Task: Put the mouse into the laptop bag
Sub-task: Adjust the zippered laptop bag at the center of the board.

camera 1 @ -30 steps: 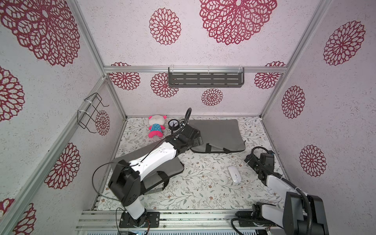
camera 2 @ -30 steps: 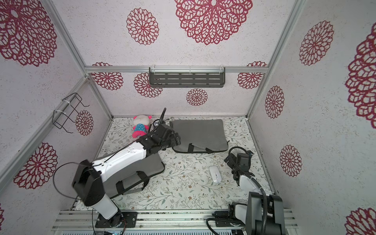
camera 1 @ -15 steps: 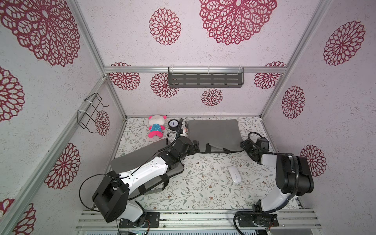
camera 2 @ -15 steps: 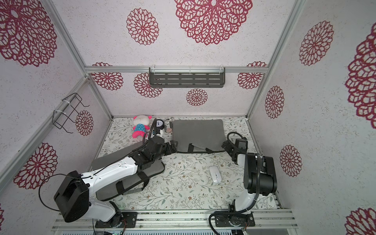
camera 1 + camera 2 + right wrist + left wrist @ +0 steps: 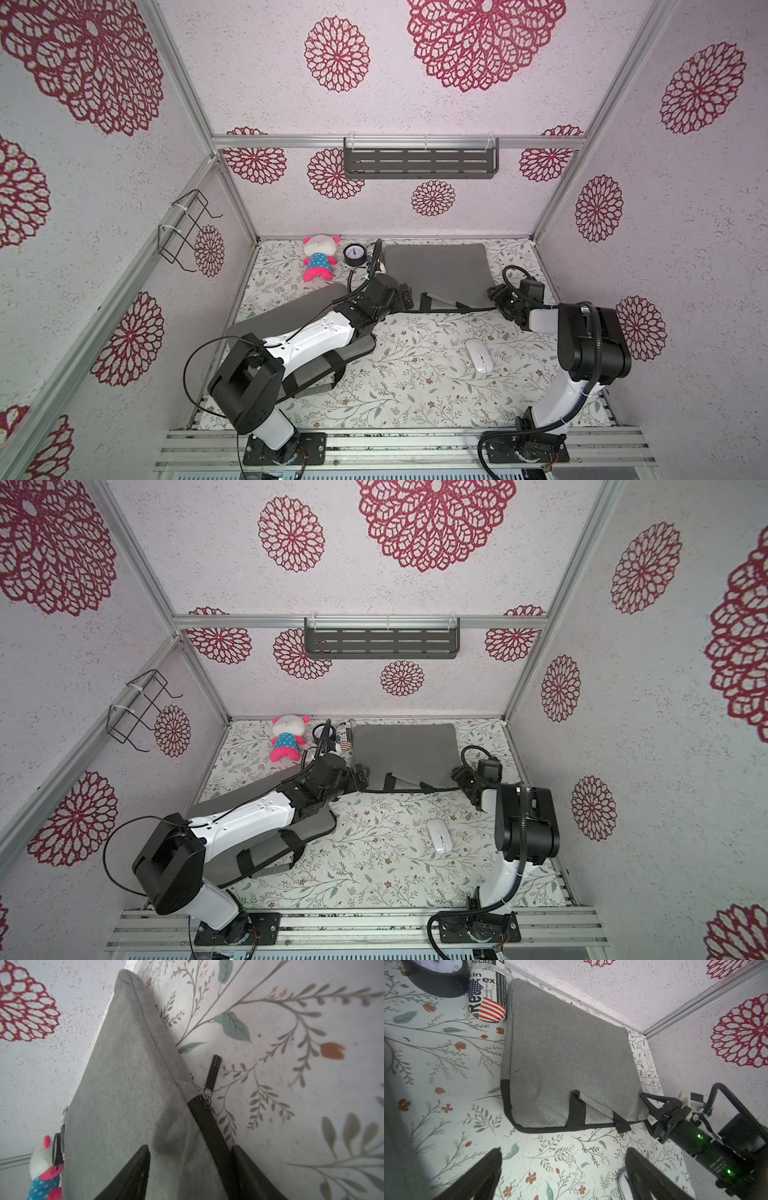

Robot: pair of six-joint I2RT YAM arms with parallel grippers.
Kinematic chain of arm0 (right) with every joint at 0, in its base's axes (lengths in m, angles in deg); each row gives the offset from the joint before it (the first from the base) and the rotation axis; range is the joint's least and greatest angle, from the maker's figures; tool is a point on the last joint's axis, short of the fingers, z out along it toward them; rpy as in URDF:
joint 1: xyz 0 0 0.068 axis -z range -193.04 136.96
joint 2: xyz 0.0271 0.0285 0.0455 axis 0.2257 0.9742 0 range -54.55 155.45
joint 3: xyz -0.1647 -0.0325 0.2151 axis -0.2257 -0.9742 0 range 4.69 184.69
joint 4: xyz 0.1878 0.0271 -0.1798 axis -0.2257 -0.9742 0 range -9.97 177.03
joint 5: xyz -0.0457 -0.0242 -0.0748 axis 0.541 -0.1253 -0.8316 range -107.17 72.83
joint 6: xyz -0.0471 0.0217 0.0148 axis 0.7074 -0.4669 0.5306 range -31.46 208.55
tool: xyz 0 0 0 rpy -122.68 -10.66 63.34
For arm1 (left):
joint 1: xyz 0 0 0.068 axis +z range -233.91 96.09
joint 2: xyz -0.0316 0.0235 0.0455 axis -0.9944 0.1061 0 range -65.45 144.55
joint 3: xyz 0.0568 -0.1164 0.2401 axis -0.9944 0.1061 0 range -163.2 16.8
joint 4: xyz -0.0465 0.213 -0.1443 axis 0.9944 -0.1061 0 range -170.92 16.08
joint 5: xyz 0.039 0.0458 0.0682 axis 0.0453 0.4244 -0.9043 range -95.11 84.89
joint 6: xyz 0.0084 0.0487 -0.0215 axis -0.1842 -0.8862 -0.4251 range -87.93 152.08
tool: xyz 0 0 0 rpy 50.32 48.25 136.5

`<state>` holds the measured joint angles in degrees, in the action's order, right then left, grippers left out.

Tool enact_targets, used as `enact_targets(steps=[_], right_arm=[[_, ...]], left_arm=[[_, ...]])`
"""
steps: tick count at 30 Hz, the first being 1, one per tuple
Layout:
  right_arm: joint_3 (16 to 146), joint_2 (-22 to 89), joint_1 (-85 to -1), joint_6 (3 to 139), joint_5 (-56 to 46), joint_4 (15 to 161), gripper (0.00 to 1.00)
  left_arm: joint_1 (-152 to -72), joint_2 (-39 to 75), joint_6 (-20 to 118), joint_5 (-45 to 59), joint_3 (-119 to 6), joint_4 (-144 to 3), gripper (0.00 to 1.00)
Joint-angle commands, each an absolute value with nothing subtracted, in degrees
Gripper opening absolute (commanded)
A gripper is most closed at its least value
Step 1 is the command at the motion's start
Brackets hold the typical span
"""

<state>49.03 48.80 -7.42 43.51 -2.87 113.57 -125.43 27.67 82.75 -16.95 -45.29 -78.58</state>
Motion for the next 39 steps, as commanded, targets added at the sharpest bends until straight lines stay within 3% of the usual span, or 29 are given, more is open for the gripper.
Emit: enact_targets(steps=[1, 5, 11, 27, 36, 39], right_arm=[[46.55, 46.42, -8.69, 41.49, -1.54, 114.56, 0.43], [43.4, 43.47, -9.52, 40.74, -1.84, 115.66, 0.14], [36.84, 35.02, -11.29, 40.54, -4.4, 115.73, 0.0], [23.3, 9.58, -28.19, 37.21, -17.47, 108.69, 0.0], [23.42, 12.22, -32.27, 36.76, -17.88, 110.51, 0.02], [24.38, 14.91, -33.43, 37.5, -17.47, 112.18, 0.11]], left_arm=[[-124.35, 31.15, 85.08, -14.28, -47.54, -80.39, 0.94], [-123.8, 36.51, 86.38, -11.96, -50.85, -82.09, 0.94], [-123.06, 45.39, 87.47, -10.32, -57.25, -87.06, 0.93], [-122.14, 65.93, 83.73, -6.21, -81.91, -90.59, 0.93], [-119.8, 72.94, 81.73, -2.77, -97.71, -93.77, 0.94], [-119.33, 72.97, 81.02, -2.15, -100.91, -94.6, 0.94]])
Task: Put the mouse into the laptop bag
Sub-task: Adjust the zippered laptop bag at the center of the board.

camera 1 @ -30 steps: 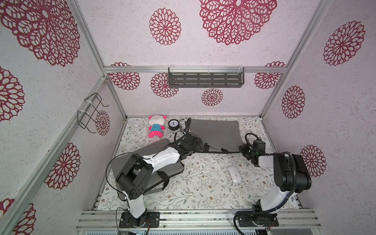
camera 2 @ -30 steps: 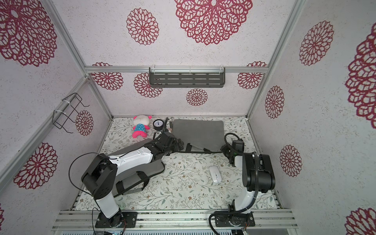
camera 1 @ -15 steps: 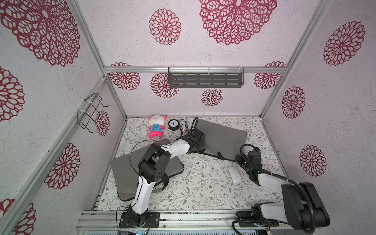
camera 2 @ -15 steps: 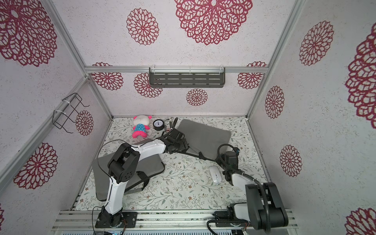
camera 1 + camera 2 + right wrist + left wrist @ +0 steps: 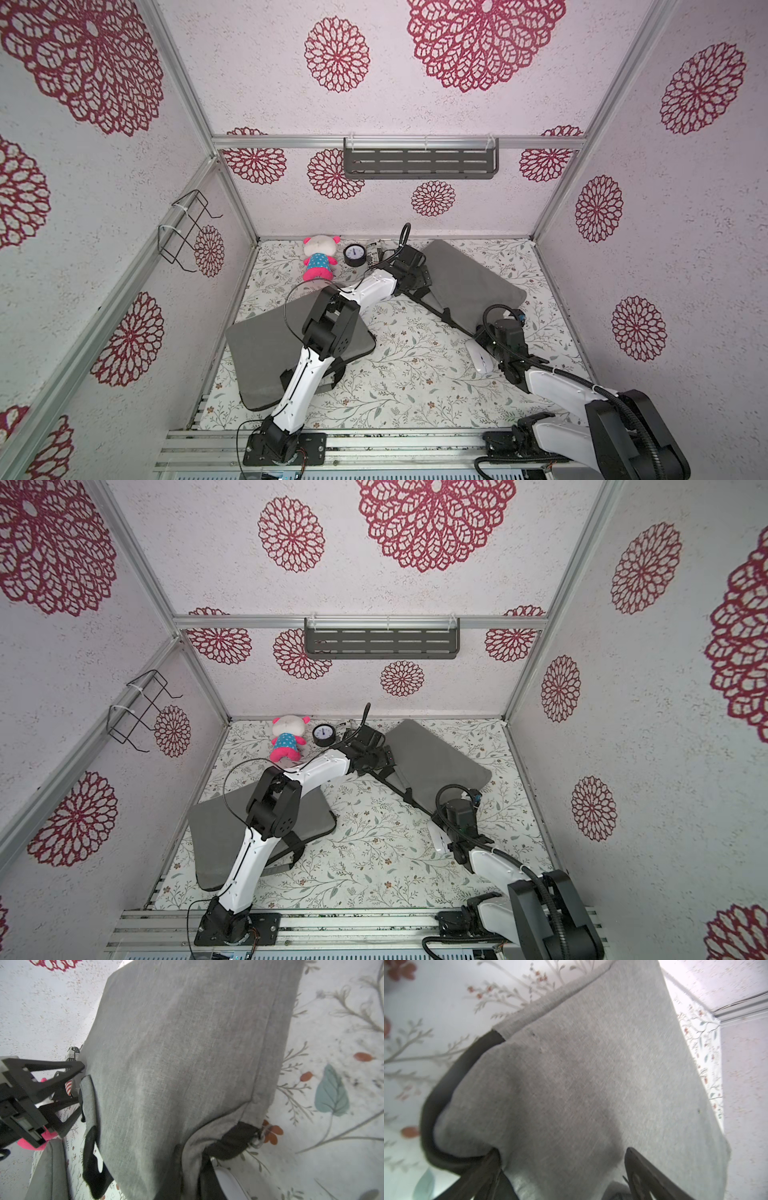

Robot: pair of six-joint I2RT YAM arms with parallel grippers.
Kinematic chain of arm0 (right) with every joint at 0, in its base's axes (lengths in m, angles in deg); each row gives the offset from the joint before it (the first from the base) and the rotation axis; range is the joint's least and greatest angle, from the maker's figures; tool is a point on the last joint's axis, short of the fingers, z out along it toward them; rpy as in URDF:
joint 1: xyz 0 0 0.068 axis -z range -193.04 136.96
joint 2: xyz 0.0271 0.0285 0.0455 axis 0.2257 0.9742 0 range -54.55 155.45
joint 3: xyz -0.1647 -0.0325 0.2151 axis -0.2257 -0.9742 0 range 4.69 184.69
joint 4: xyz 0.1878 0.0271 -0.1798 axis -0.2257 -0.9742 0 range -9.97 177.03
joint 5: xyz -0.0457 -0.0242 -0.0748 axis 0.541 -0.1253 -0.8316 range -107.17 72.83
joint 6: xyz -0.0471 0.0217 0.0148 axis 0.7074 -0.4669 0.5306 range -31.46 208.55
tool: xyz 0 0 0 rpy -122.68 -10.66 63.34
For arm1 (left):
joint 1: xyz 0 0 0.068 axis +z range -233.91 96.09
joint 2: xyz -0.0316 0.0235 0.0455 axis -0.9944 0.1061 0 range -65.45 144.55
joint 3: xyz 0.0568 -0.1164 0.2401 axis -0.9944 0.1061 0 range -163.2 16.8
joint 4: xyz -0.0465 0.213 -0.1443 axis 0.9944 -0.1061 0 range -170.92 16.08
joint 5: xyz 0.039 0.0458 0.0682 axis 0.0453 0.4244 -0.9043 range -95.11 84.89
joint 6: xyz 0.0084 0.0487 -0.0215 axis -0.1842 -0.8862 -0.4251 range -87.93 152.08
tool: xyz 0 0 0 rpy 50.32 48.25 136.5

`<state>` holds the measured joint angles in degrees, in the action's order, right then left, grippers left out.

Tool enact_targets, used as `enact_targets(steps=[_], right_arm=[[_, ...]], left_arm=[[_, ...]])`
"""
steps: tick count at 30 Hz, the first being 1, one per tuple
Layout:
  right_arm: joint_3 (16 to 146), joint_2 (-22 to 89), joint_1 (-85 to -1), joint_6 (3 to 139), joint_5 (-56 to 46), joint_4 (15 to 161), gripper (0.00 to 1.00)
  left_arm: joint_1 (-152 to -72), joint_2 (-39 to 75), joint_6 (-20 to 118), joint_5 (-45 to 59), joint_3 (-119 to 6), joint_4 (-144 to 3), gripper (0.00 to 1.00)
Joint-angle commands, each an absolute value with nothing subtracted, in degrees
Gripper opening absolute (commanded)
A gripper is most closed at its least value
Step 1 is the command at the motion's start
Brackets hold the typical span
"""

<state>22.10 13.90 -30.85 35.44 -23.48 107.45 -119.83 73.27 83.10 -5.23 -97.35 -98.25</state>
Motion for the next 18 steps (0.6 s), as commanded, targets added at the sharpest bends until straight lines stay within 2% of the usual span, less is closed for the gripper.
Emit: enact_targets(steps=[1, 3, 6, 11, 13, 18], right_arm=[[24.85, 15.79, -34.01, 37.8, -17.19, 112.32, 0.17], [25.87, 16.84, -34.87, 38.64, -16.82, 112.38, 0.28], [27.24, 16.76, -35.62, 40.63, -16.59, 109.82, 0.51], [26.95, 9.78, -35.69, 42.13, -22.51, 97.72, 0.83], [26.39, 6.37, -35.63, 41.9, -25.6, 92.69, 0.89], [24.11, -1.1, -35.31, 41.25, -30.79, 85.77, 0.89]], left_arm=[[-119.34, 72.08, 80.56, -2.62, -101.06, -94.61, 0.95], [-119.24, 69.65, 80.02, -4.09, -100.69, -95.01, 0.96], [-119.15, 64.76, 79.28, -7.23, -98.09, -95.98, 0.97], [-119.73, 52.81, 79.05, -10.68, -85.45, -92.11, 0.99], [-120.73, 47.95, 79.7, -11.12, -79.24, -89.61, 1.0], [-125.06, 39.13, 84.04, -9.84, -65.36, -81.69, 0.98]])
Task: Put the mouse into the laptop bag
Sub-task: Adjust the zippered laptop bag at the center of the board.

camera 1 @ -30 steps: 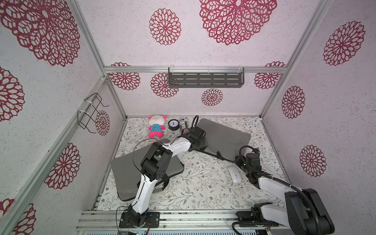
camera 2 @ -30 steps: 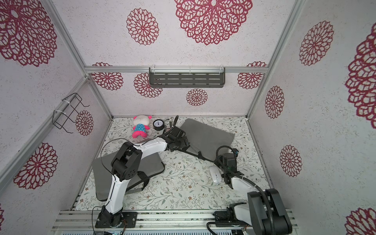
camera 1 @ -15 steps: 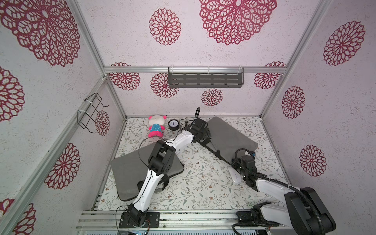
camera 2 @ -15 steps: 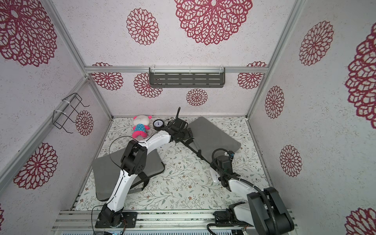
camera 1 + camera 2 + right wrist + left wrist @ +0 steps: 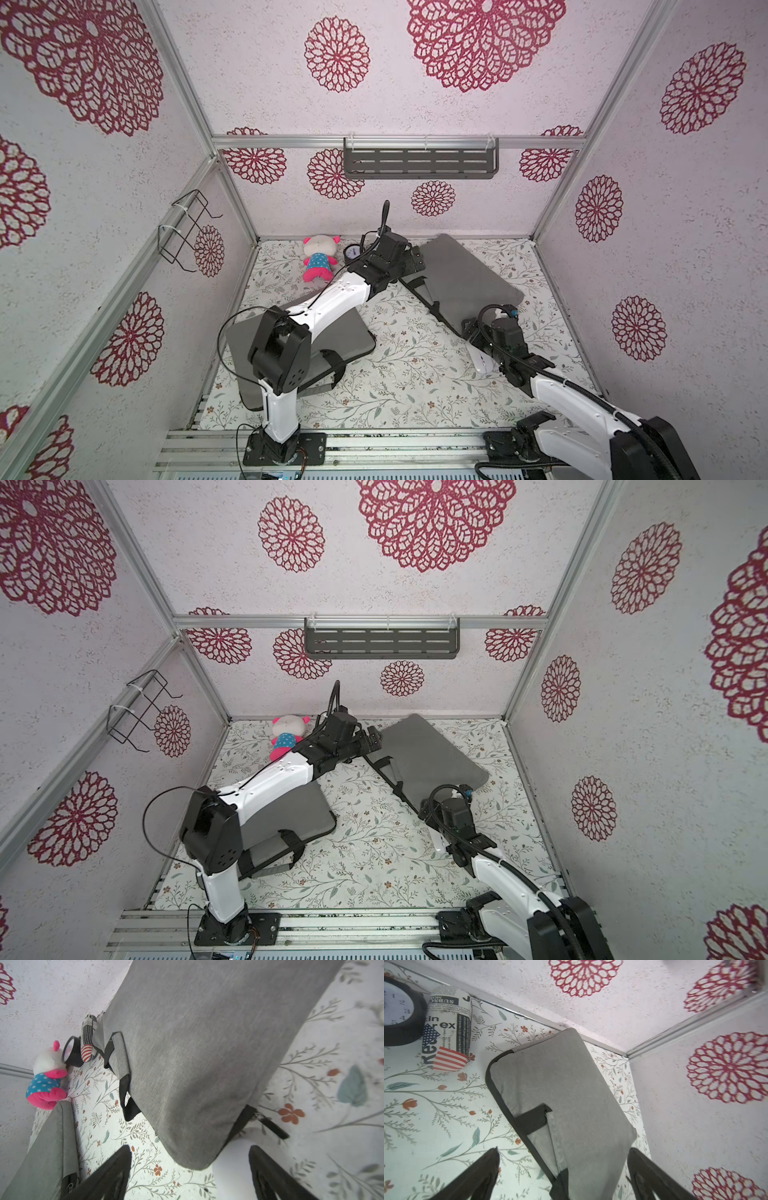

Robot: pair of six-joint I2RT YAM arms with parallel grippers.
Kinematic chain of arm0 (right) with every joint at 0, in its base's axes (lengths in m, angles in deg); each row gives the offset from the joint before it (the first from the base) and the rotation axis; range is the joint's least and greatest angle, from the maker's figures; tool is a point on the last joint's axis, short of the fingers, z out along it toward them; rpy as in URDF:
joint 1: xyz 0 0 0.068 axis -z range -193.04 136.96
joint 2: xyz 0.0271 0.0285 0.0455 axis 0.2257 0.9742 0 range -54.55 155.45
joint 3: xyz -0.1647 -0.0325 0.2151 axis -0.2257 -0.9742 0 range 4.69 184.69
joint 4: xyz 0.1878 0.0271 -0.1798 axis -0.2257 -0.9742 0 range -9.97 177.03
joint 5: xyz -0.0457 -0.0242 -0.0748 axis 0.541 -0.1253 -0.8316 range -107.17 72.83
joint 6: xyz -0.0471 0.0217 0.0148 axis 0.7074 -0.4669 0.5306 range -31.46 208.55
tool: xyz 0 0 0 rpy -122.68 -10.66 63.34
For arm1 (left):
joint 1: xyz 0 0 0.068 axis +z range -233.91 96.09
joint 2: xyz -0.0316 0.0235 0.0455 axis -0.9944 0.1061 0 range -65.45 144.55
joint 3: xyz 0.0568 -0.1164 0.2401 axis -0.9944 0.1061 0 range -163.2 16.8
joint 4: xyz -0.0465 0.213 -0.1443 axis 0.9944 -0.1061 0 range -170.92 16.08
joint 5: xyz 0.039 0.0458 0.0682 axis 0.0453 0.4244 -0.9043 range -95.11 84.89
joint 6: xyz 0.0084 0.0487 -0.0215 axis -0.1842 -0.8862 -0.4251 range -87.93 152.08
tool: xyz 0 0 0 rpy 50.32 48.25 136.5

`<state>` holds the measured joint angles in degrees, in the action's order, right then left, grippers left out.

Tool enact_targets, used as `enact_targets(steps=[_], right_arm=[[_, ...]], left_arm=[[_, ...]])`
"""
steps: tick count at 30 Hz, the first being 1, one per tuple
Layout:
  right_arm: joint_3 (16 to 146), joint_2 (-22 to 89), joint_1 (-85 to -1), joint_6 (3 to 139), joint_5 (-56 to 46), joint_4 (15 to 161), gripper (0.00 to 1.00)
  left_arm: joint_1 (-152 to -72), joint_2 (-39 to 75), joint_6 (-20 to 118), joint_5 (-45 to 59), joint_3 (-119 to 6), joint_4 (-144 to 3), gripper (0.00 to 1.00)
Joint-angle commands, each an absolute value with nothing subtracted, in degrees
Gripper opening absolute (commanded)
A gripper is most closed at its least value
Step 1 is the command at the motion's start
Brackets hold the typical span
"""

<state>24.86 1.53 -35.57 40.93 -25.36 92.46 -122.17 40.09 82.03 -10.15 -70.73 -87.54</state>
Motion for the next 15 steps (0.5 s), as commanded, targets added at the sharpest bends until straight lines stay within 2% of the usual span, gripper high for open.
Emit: enact_targets(steps=[1, 4, 7, 10, 15], right_arm=[[24.11, -1.89, -35.2, 41.46, -32.04, 84.4, 0.87], [24.41, -2.36, -33.6, 41.75, -34.54, 81.39, 0.82], [24.25, -0.56, -29.92, 41.96, -32.58, 80.97, 0.73], [23.61, 1.39, -26.67, 42.38, -29.52, 81.98, 0.71], [22.38, 2.46, -26.47, 43.04, -27.33, 84.89, 0.68]], left_arm=[[-126.05, 38.8, 85.05, -9.64, -64.0, -81.12, 0.98], [-128.22, 39.87, 88.25, -7.38, -62.09, -79.81, 0.98], [-130.06, 43.05, 90.18, -5.18, -62.64, -78.44, 0.98], [-131.34, 46.48, 91.47, -4.38, -65.6, -79.86, 0.98], [-132.0, 52.92, 93.24, -3.89, -68.46, -80.02, 0.98]])
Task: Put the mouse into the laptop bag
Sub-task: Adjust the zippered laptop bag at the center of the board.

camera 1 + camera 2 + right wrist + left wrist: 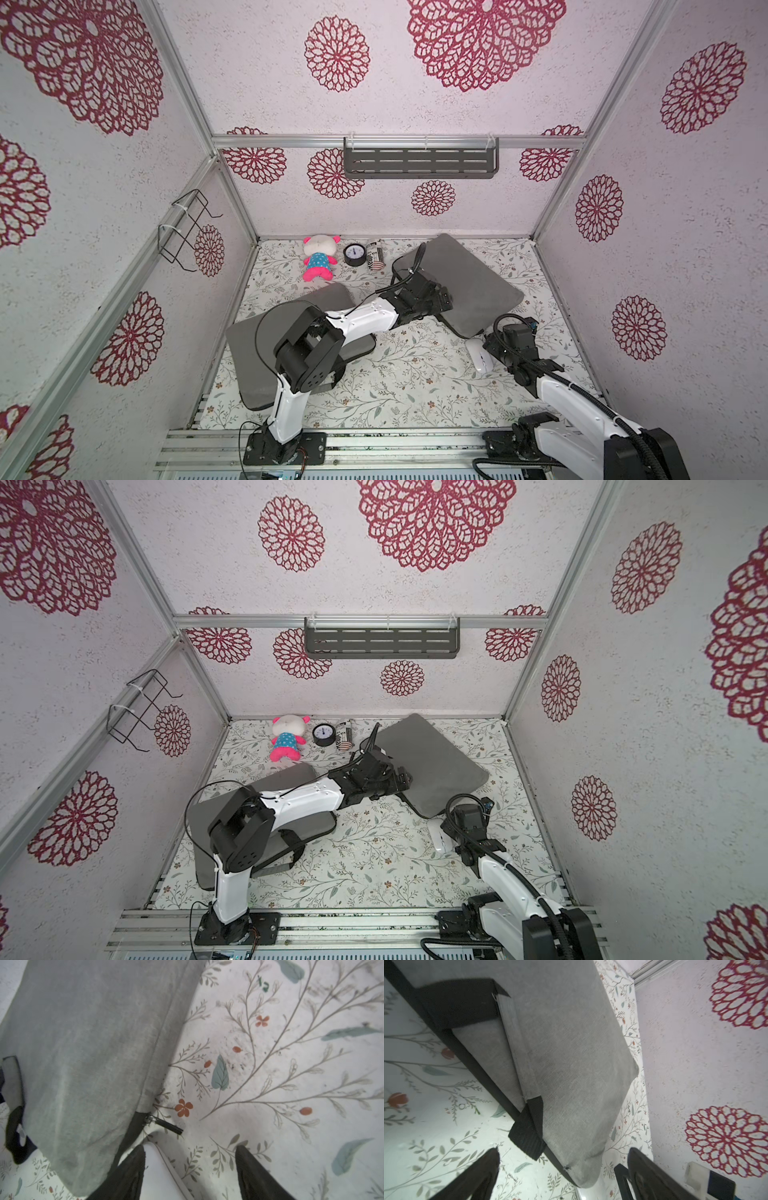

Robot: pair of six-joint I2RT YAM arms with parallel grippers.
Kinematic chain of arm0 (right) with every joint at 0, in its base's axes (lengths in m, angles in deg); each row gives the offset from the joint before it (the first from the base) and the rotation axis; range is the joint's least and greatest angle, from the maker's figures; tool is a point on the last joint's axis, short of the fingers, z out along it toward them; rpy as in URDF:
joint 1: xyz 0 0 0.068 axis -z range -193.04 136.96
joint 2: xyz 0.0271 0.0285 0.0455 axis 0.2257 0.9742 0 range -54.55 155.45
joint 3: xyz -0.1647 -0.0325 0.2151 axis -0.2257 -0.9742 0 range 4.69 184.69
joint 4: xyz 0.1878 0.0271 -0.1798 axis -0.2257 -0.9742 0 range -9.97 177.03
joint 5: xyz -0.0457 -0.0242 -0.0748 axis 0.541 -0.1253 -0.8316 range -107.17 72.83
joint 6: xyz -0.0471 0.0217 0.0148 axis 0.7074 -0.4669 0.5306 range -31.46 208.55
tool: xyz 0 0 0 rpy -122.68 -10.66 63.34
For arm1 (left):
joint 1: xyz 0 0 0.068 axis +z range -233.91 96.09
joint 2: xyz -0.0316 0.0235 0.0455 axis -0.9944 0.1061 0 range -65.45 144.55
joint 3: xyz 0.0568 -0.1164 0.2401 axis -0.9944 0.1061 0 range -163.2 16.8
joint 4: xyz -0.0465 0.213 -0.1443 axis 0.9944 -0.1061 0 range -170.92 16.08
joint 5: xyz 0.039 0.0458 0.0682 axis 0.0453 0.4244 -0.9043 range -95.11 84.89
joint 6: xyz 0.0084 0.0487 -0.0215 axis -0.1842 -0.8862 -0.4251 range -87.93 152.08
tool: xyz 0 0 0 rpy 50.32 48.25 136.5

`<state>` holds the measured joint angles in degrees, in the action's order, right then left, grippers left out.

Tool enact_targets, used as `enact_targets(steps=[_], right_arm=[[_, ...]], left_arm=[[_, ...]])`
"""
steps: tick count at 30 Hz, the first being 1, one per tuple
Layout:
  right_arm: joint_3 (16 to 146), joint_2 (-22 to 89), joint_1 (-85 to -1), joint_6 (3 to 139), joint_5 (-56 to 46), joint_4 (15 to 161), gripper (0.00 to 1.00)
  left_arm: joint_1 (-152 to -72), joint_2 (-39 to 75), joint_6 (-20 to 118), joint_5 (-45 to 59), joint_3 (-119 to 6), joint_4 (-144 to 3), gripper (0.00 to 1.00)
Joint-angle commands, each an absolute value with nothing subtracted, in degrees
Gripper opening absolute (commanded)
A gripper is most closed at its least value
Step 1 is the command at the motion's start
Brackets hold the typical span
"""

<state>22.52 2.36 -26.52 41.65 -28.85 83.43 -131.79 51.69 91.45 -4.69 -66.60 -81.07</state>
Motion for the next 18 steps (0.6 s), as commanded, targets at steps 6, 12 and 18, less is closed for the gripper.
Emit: enact_targets(steps=[6, 12, 18], right_arm=[[22.65, 5.93, -26.49, 43.02, -28.0, 86.3, 0.63], [26.0, 12.94, -26.49, 45.06, -26.59, 88.44, 0.62], [27.43, 18.53, -26.49, 46.32, -24.08, 92.3, 0.63]], left_arm=[[-131.98, 57.09, 94.78, -2.97, -71.19, -80.33, 0.98], [-131.07, 58.08, 96.1, -6.35, -69.21, -79.37, 0.81], [-128.1, 60.66, 96.4, -4.13, -70.77, -81.52, 0.42]])
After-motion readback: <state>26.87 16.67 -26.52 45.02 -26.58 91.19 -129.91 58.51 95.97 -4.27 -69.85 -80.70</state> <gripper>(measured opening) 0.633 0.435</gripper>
